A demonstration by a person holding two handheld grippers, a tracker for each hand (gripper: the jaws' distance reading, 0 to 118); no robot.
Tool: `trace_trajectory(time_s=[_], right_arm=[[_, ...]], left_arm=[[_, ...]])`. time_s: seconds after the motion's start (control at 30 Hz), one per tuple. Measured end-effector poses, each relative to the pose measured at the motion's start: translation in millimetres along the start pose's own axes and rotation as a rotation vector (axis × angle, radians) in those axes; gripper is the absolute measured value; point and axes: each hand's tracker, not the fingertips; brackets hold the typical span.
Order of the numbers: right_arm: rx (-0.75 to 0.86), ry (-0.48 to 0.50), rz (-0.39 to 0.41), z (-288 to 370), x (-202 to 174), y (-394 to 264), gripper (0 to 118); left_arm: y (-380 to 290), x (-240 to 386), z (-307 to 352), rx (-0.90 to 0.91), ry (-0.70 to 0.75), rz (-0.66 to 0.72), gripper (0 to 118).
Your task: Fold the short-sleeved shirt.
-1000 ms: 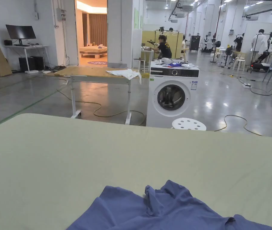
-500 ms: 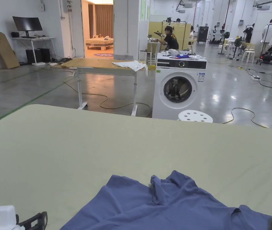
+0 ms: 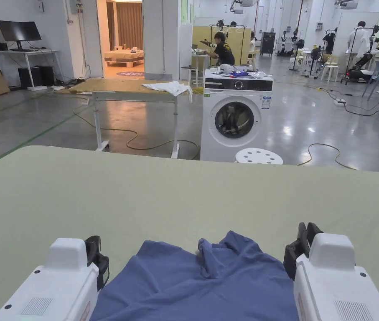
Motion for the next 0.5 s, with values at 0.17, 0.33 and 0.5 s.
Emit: trace_trajectory(time_s=[0.17, 0.33, 0.5], right_arm=[[-0.027, 0.021, -0.042, -7, 0, 1, 2], [-0.05, 0.054, -0.026, -11, -1, -5, 1], [-0.117, 0.093, -0.015, -17, -4, -21, 1]], left_arm=[[1, -1, -1, 0.007, 0.003, -0.051, 0], [-12, -35, 0, -0.121, 0.006, -0.035, 0], [-50, -91, 3, -0.361, 0.017, 0.067, 0]])
